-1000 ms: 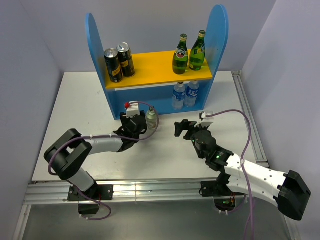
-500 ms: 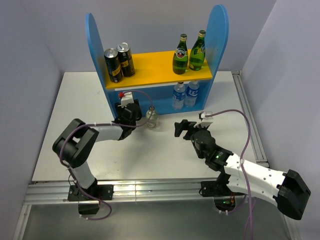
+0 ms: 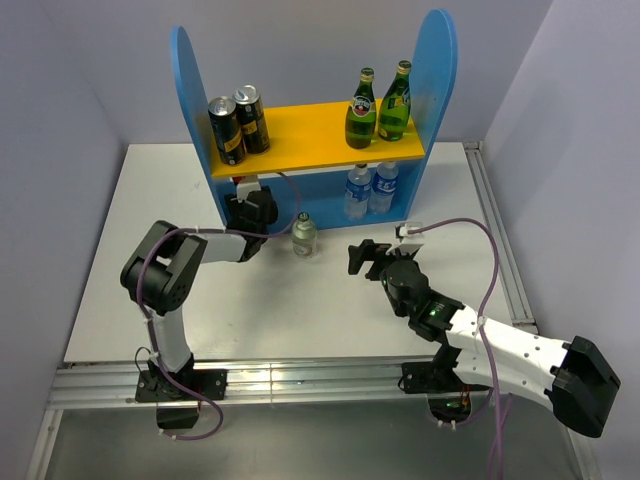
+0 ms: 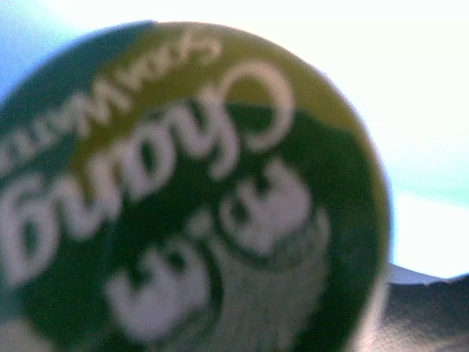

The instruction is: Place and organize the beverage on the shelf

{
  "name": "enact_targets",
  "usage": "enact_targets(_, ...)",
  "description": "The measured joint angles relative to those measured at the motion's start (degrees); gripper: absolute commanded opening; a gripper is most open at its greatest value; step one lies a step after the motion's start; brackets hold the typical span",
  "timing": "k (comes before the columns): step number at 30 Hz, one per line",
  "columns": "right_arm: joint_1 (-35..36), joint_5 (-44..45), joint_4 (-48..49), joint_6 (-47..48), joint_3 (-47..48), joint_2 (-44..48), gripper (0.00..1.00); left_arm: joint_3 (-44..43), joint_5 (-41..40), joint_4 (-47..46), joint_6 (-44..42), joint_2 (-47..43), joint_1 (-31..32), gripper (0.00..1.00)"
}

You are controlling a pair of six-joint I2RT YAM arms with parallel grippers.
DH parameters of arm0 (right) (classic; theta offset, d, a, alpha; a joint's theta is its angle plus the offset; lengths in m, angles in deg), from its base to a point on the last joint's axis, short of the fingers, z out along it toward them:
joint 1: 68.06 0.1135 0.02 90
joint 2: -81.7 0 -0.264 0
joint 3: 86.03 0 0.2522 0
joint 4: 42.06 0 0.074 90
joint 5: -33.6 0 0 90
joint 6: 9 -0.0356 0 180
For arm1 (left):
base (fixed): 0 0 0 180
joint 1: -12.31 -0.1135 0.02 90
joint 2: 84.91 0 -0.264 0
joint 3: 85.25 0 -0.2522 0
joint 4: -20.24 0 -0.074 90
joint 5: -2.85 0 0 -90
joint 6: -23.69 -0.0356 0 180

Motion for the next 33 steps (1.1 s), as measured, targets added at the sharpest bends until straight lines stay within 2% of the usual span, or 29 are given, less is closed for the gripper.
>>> enact_targets(3, 0.00, 0.00, 0.00, 0.00, 0.00, -0.28, 1.00, -0.76, 0.26, 0.02, -0.02, 0.39, -0.70, 0.98)
enact_targets(4, 0.00, 0.00, 0.00, 0.00, 0.00, -0.33, 1.00, -1.14, 0.63, -0.17, -0.17, 0.39, -0.70, 0.99)
enact_targets(14, 0.00, -0.04, 0.02, 0.00, 0.00, -0.37, 1.00, -1.07, 1.22, -0.66, 0.44, -0.35, -0.33, 0.99)
enact_targets(28, 0.00, -0.09, 0.02, 0.00, 0.00, -0.33, 1.00, 5.90, 1.25, 2.82, 2.14, -9.77, 3.28, 0.99)
enact_targets(33, 0.00, -0.07, 0.00, 0.00, 0.00, -0.31, 1.00, 9.62, -1.70, 4.76, 3.93, -15.32, 7.48, 0.99)
